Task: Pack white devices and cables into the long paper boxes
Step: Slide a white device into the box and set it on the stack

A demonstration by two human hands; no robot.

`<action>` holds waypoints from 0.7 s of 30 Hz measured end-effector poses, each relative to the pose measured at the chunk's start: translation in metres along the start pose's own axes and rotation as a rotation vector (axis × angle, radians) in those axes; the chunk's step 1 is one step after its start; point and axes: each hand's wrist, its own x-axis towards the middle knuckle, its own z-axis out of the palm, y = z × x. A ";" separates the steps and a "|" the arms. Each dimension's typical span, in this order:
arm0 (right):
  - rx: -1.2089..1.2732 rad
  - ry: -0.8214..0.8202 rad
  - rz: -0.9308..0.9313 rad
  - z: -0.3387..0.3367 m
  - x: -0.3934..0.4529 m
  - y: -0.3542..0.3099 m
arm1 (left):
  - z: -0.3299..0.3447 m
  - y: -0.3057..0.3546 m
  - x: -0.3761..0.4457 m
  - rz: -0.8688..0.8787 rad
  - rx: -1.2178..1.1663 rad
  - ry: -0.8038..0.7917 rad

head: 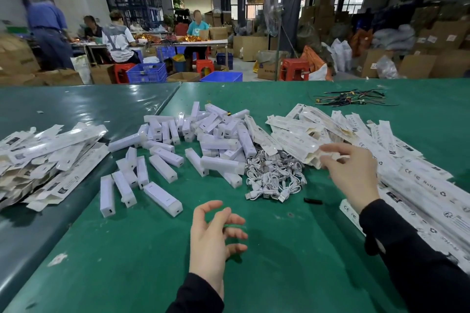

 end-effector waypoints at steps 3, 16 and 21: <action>0.097 0.172 -0.173 -0.016 -0.016 -0.007 | 0.000 -0.001 0.000 -0.005 0.006 -0.014; 0.910 -0.368 0.263 -0.015 -0.116 -0.039 | 0.003 0.011 -0.003 -0.023 -0.299 -0.294; 0.927 -0.730 0.515 -0.004 -0.130 -0.039 | -0.004 0.018 0.002 -0.035 -0.513 -0.304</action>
